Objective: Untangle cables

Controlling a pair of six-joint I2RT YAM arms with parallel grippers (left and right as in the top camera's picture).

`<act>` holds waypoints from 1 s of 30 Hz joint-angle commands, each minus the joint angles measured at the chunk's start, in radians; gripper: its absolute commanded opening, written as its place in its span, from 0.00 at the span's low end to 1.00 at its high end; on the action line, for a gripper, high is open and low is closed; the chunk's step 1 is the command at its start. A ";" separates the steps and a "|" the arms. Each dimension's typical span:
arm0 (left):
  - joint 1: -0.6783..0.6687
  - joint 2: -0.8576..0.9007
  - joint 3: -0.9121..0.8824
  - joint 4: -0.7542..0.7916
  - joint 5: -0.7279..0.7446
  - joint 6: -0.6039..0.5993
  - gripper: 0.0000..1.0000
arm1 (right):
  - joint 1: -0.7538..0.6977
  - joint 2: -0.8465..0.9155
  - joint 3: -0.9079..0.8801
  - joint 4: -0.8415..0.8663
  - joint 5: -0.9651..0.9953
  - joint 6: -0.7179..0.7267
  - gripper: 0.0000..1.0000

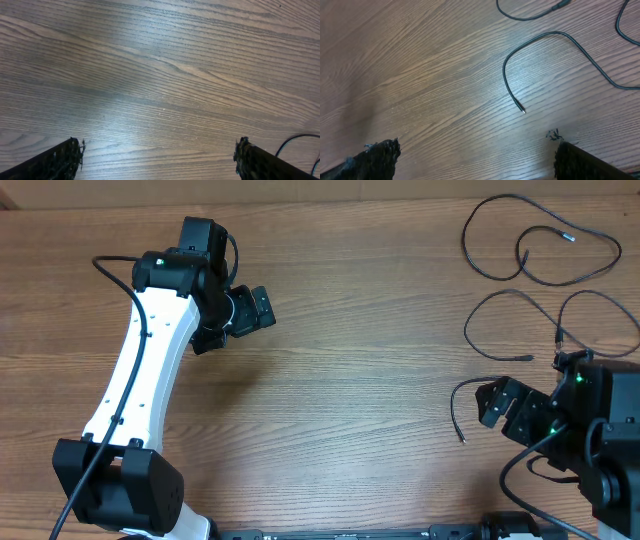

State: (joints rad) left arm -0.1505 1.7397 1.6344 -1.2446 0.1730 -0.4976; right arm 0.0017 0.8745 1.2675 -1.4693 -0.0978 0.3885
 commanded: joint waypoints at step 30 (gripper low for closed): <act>0.000 0.008 0.000 0.000 0.011 0.011 1.00 | 0.002 -0.381 -0.227 0.427 0.089 -0.077 1.00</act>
State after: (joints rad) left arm -0.1505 1.7397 1.6344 -1.2449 0.1730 -0.4976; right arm 0.0017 0.5396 1.1446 -1.1301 -0.0177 0.3607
